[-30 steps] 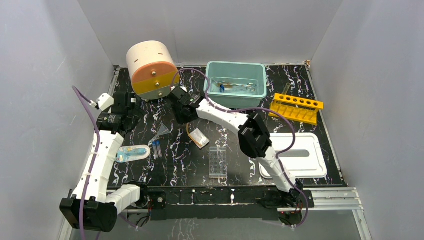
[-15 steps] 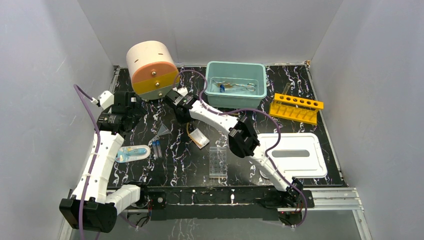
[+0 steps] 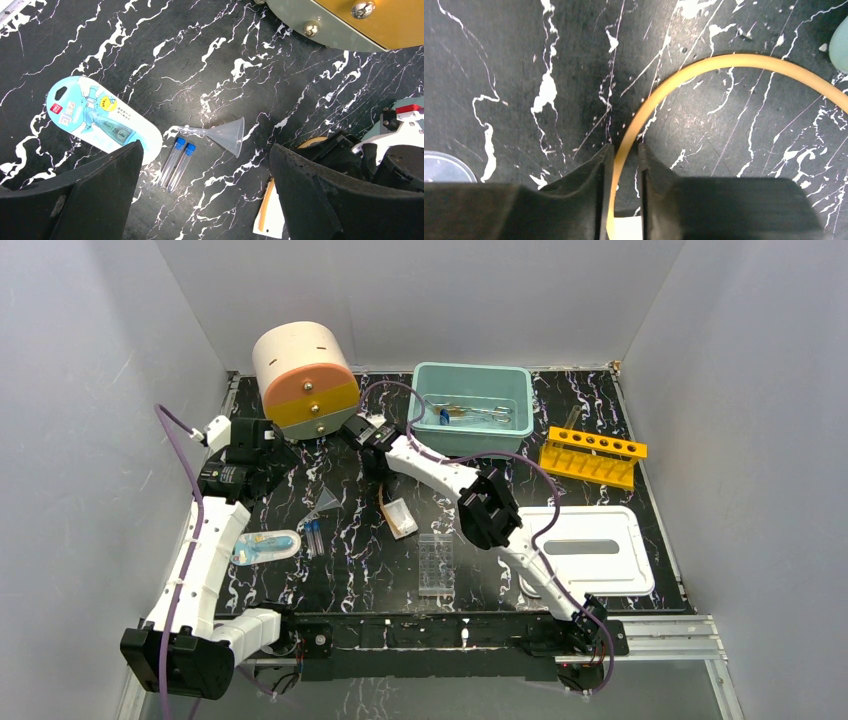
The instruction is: Organize the chemistry lab equipment
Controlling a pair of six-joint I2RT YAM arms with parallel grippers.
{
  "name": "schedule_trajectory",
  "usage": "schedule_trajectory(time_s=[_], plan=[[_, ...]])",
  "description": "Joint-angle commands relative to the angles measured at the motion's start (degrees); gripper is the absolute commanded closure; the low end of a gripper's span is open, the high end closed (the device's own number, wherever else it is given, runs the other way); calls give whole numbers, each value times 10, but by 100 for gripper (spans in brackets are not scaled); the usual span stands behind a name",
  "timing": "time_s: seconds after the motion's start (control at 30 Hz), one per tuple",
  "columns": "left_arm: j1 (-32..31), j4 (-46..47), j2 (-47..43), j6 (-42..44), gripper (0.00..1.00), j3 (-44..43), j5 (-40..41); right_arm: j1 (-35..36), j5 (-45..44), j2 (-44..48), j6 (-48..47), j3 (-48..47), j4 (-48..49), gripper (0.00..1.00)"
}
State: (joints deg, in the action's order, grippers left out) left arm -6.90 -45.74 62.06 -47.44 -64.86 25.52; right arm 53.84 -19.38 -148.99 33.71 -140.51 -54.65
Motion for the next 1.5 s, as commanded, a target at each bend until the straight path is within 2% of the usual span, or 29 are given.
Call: schedule_trajectory(time_s=[0.0, 0.17, 0.2, 0.43, 0.67, 1.07, 1.27, 1.37, 1.47], plan=[[-1, 8, -3, 10, 2, 0, 0, -4, -30, -47, 4, -79, -50, 75], [-1, 10, -4, 13, 2, 1, -3, -5, -30, -75, -13, -142, -80, 98], [-1, 11, -4, 14, 2, 1, -3, -5, -26, -73, -19, -148, -79, 100], [-1, 14, -2, 17, 2, -2, -3, -4, 19, 18, -68, -122, 10, 100], [-1, 14, -1, 17, 2, -5, 1, -4, 12, 209, -117, 76, 166, 100], [-2, 28, 27, 18, 2, -20, -7, -5, 34, 456, -294, 263, 357, 100], [-1, 37, 41, 17, 2, -29, -23, -5, -20, 514, -382, 286, 426, 100], [-1, 39, 44, 16, 2, -31, -27, -9, -42, 520, -430, 273, 423, 100], [-1, 41, 49, 16, 2, -36, -32, -41, -65, 534, -459, 288, 410, 100]])
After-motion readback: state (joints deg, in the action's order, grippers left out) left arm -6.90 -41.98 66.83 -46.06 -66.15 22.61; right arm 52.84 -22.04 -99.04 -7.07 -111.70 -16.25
